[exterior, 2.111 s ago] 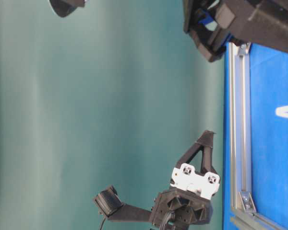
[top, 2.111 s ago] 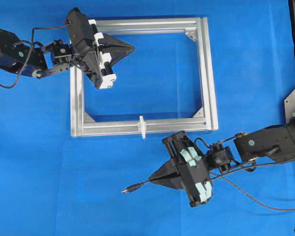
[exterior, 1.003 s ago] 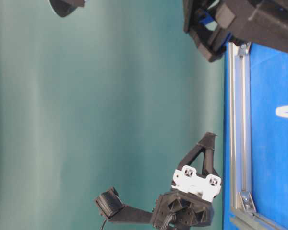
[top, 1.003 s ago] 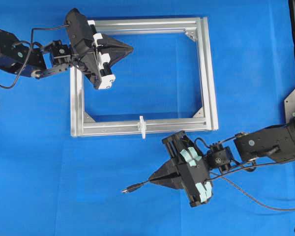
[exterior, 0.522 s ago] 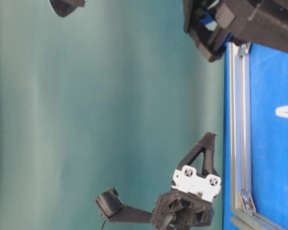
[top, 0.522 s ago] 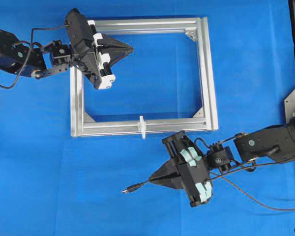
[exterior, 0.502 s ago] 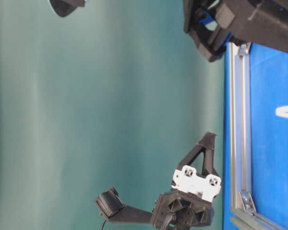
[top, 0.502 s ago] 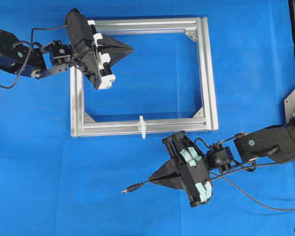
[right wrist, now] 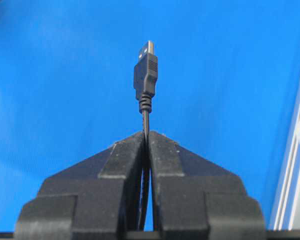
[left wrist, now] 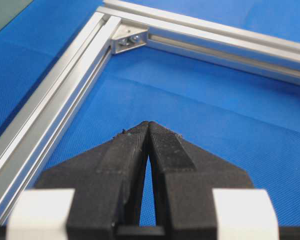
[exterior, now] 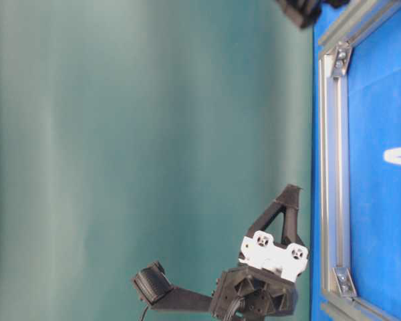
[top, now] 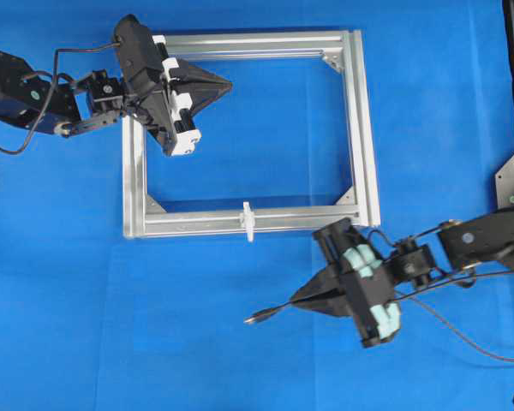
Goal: Insert the wire through the string loop located in the center.
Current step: 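Carry the cable plug with the right gripper toward the white zip-tie loop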
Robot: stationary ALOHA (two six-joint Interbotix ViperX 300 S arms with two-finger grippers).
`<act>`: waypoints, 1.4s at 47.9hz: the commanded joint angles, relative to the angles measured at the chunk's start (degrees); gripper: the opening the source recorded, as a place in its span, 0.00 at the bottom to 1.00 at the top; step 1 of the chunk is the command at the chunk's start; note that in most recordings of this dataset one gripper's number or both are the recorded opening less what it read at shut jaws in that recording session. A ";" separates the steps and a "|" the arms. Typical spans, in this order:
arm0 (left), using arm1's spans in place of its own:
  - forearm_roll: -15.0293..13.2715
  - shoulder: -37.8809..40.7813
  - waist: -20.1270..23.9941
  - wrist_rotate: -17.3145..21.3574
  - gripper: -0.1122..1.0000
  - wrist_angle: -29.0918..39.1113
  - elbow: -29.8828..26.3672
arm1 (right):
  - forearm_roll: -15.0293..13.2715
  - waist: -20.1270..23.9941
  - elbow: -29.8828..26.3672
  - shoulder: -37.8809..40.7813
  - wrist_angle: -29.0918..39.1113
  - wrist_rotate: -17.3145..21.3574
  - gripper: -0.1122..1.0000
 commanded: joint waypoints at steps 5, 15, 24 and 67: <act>0.18 -2.02 0.00 -0.09 0.10 -0.26 -0.35 | 0.97 0.26 3.96 -5.01 -0.18 0.18 0.08; 0.18 -2.02 0.00 -0.09 0.10 -0.26 -0.44 | 2.81 -0.09 6.33 -6.86 -0.53 0.09 0.08; 0.18 -2.02 0.00 -0.09 0.10 -0.26 -0.35 | 2.90 -1.58 5.89 -6.33 -0.53 0.09 0.08; 0.18 -2.02 0.00 0.00 0.10 -0.26 -0.26 | 3.08 -15.12 5.98 -5.89 -1.58 0.09 0.08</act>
